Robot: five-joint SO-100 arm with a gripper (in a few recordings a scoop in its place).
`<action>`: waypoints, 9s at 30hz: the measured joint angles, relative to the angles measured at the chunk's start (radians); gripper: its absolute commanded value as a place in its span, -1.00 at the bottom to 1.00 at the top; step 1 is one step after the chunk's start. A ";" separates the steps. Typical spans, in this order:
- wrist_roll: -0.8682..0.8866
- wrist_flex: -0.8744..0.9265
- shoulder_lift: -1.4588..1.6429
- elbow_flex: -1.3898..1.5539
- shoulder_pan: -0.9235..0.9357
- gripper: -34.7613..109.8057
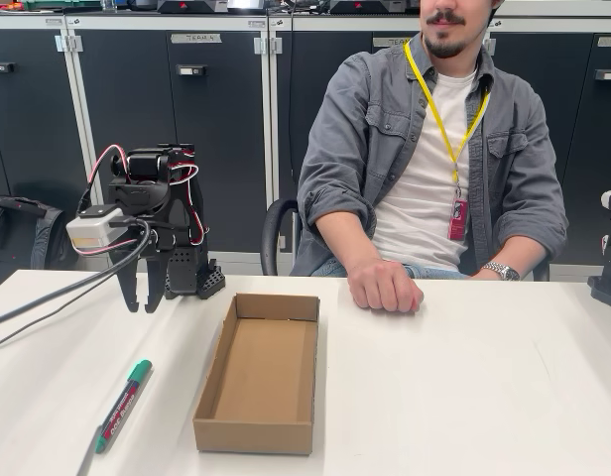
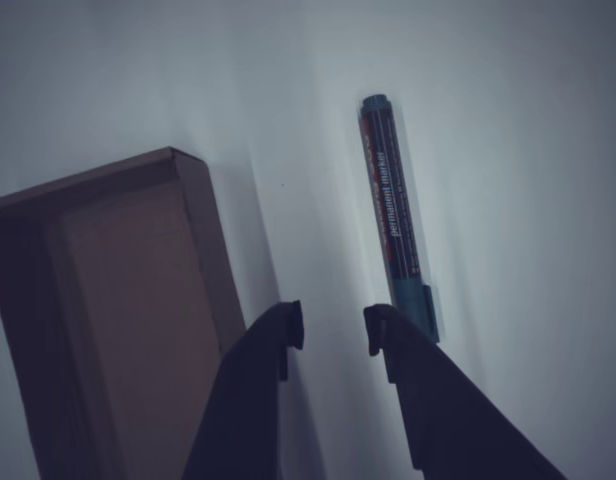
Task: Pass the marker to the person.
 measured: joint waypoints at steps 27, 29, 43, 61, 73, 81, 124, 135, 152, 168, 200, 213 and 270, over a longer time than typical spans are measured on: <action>-0.009 -0.104 -0.288 0.060 0.143 -0.10; -0.009 -0.118 -0.322 0.040 0.143 -0.10; -0.003 -0.178 -0.491 -0.080 0.100 -0.10; -0.009 -0.109 -0.606 -0.187 0.112 -0.10; 0.041 -0.097 -0.635 -0.190 0.149 -0.10; 0.067 -0.101 -0.663 -0.199 0.158 -0.15; 0.233 0.213 -0.474 -0.321 0.081 -0.59; 0.238 0.382 -0.127 -0.364 -0.081 -0.59; 0.160 0.485 0.348 -0.380 -0.588 -0.59; 0.373 0.184 0.374 -0.339 -0.953 -0.59; 1.109 -0.238 -0.236 -0.746 -1.094 -0.59; 1.049 -0.184 -0.482 -0.882 -1.218 -0.59; 0.888 0.049 -0.627 -1.022 -1.361 -0.58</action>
